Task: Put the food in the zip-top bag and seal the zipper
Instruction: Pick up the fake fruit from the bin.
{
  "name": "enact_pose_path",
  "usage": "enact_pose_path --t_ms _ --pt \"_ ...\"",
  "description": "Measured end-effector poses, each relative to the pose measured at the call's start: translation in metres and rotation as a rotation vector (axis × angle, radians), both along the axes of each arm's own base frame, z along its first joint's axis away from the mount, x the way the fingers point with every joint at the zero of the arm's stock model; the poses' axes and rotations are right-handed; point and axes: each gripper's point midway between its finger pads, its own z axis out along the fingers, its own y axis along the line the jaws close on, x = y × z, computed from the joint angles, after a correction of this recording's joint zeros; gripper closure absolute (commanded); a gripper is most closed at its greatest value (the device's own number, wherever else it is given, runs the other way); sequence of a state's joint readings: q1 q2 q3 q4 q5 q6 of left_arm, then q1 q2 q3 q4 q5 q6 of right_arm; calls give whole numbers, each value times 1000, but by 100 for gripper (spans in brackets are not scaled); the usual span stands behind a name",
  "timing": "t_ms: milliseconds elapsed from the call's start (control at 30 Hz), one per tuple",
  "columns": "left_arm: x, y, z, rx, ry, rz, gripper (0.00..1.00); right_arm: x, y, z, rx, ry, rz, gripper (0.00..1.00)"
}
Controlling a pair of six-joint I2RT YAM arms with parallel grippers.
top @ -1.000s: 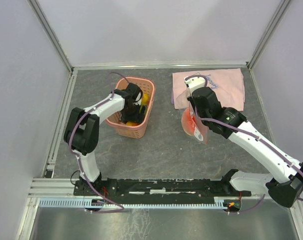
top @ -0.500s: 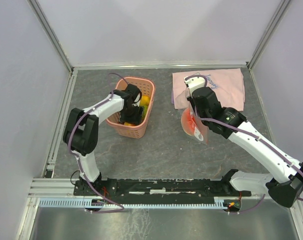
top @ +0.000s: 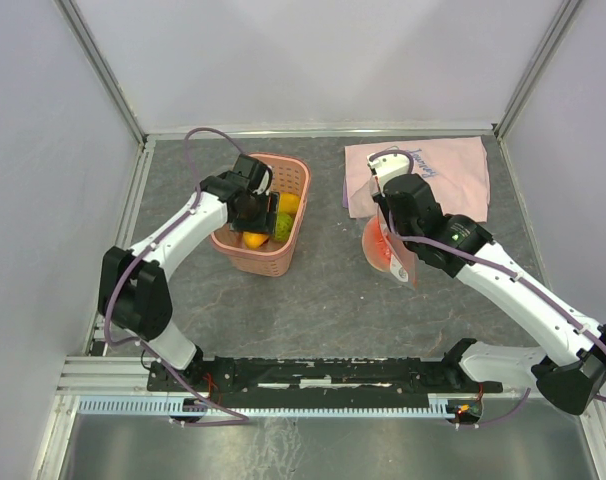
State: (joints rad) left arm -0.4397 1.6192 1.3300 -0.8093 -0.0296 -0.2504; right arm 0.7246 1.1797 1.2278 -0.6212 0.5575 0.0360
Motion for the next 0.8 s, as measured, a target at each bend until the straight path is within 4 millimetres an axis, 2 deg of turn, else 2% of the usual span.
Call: enact_pose_path --t_ms 100,233,433,800 --pt "1 2 -5 2 2 46 53 0 0 -1 0 2 0 98" --pt "-7 7 -24 33 44 87 53 1 2 -3 -2 10 3 98" --pt "-17 15 -48 97 68 152 48 2 5 -8 -4 24 13 98" --pt "-17 13 -65 112 80 181 35 3 8 -11 -6 34 21 98"
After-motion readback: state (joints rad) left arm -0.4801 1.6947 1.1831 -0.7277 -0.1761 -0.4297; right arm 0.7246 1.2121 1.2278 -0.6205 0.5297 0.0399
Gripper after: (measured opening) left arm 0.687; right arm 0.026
